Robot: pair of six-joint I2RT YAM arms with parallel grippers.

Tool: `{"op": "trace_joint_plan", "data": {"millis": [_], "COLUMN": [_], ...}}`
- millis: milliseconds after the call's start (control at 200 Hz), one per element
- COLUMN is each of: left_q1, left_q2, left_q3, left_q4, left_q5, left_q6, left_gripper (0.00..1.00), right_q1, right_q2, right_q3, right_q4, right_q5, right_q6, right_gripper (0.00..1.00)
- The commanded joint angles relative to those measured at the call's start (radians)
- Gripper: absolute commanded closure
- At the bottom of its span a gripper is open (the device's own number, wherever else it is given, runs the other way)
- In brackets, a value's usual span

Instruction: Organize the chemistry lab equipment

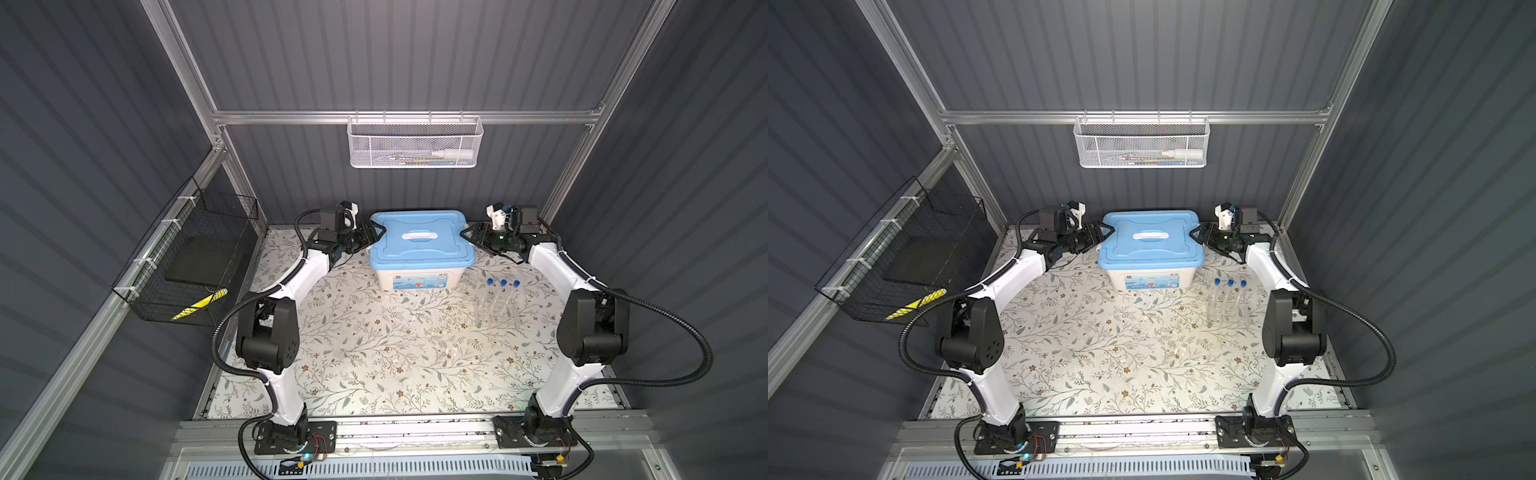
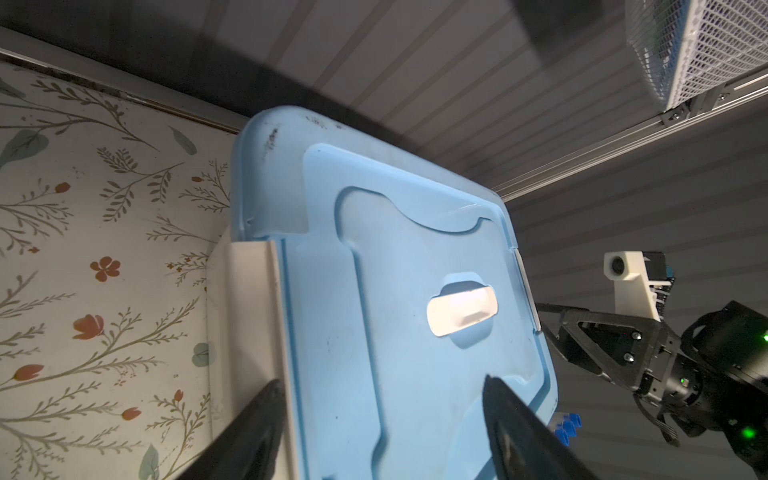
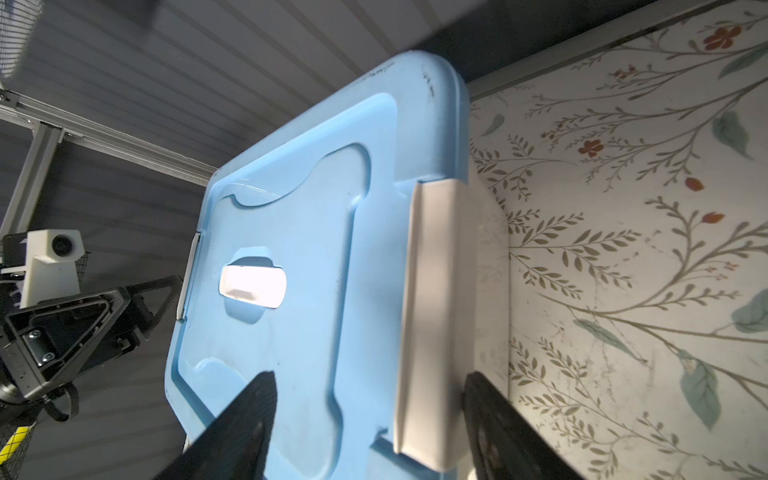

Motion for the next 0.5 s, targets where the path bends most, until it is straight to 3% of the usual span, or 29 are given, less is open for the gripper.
{"op": "trace_joint_plan", "data": {"millis": [0, 495], "left_q1": [-0.040, -0.056], "left_q2": [0.046, 0.091], "left_q3": [0.011, 0.016], "left_q4": [-0.027, -0.014], "left_q5": [0.047, 0.050], "left_q6": [0.000, -0.010], "left_gripper": [0.24, 0.24], "right_q1": [0.039, 0.062], "right_q2": [0.017, 0.033], "right_q3": [0.040, 0.052], "right_q4": [-0.005, -0.026], "right_q5": [-0.055, -0.044], "right_q6": [-0.016, -0.025], "right_gripper": [0.28, 0.29]}}
